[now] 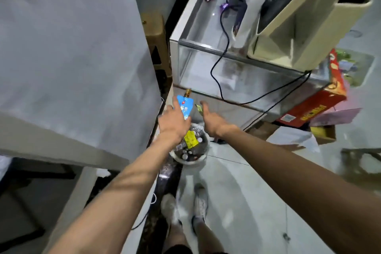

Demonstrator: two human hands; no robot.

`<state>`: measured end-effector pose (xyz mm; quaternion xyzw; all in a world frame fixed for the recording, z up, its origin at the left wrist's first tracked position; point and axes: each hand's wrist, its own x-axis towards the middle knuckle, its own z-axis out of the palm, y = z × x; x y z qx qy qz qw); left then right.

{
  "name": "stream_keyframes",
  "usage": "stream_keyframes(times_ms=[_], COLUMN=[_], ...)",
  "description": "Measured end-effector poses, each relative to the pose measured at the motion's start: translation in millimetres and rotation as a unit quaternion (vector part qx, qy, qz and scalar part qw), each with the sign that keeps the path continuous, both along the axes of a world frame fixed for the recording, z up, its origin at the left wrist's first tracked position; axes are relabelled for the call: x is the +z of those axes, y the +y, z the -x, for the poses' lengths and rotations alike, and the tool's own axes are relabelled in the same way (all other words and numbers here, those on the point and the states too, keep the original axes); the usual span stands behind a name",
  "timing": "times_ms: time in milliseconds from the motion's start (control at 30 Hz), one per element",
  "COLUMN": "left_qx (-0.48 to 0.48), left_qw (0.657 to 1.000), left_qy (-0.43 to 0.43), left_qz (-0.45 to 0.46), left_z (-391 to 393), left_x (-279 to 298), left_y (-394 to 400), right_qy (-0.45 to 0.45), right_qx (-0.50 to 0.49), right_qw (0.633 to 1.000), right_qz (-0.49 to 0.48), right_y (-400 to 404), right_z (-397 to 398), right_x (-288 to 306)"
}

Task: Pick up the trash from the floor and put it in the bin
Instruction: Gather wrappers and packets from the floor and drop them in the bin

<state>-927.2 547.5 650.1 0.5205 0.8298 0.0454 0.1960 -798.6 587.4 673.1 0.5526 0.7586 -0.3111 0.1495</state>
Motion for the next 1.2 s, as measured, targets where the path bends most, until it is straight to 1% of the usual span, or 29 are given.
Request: stream_keyframes(times_ms=[100, 167, 233, 333, 367, 400, 433, 467, 500, 533, 600, 633, 667, 733, 800, 867, 933, 1000, 1067, 1200], left_qx=[0.010, 0.021, 0.029, 0.058, 0.077, 0.097, 0.119, 0.142, 0.163, 0.179, 0.163, 0.147, 0.137, 0.133, 0.123, 0.086, 0.039, 0.006, -0.011, -0.042], left_qw=[1.000, 0.999, 0.999, 0.998, 0.997, 0.995, 0.988, 0.976, 0.962, 0.949, 0.943, 0.946, 0.944, 0.932, 0.935, 0.954, 0.972, 0.982, 0.986, 0.986], left_qy=[-0.021, -0.025, -0.013, 0.004, -0.005, -0.038, -0.098, -0.165, -0.216, -0.249, -0.244, -0.221, -0.215, -0.249, -0.252, -0.214, -0.163, -0.125, -0.105, -0.088], left_qz=[0.012, 0.018, 0.016, 0.006, 0.005, 0.003, 0.006, 0.011, 0.031, 0.066, 0.155, 0.187, 0.207, 0.228, 0.219, 0.193, 0.164, 0.139, 0.129, 0.138], left_z=[1, 6, 10, 16, 17, 17, 14, 12, 11, 9, 7, 7, 10, 17, 31, 43, 54, 60, 58, 49], left_x=[-58, -98, -138, -196, -210, -227, -240, -257, -271, -286, -311, -316, -322, -317, -309, -288, -257, -228, -201, -146], left_y=[3, 5, 6, 11, 13, 18, 21, 26, 30, 34, 38, 38, 37, 35, 37, 44, 56, 70, 83, 98], right_qy=[0.013, 0.038, 0.058, 0.095, 0.102, 0.119, 0.132, 0.141, 0.146, 0.137, 0.137, 0.126, 0.112, 0.097, 0.068, 0.036, 0.023, 0.009, 0.007, -0.005], right_qx=[-0.029, -0.043, -0.057, -0.104, -0.123, -0.155, -0.185, -0.202, -0.212, -0.219, -0.257, -0.259, -0.249, -0.221, -0.169, -0.102, -0.069, -0.039, -0.028, -0.006], right_qw=[0.999, 0.998, 0.997, 0.989, 0.986, 0.979, 0.972, 0.967, 0.964, 0.964, 0.953, 0.954, 0.958, 0.966, 0.978, 0.989, 0.993, 0.994, 0.995, 0.997], right_qz=[0.016, 0.019, 0.008, 0.037, 0.048, 0.056, 0.054, 0.056, 0.063, 0.062, 0.081, 0.086, 0.091, 0.098, 0.107, 0.098, 0.092, 0.097, 0.096, 0.073], right_y=[10, 11, 12, 16, 16, 18, 19, 22, 25, 25, 24, 26, 28, 33, 41, 55, 69, 78, 82, 89], right_z=[6, 12, 17, 27, 29, 32, 30, 27, 20, 15, 6, 3, 3, 9, 9, 9, 14, 17, 20, 22], right_x=[-63, -109, -154, -215, -233, -251, -277, -311, -358, -387, -420, -417, -400, -343, -314, -296, -281, -266, -249, -191])
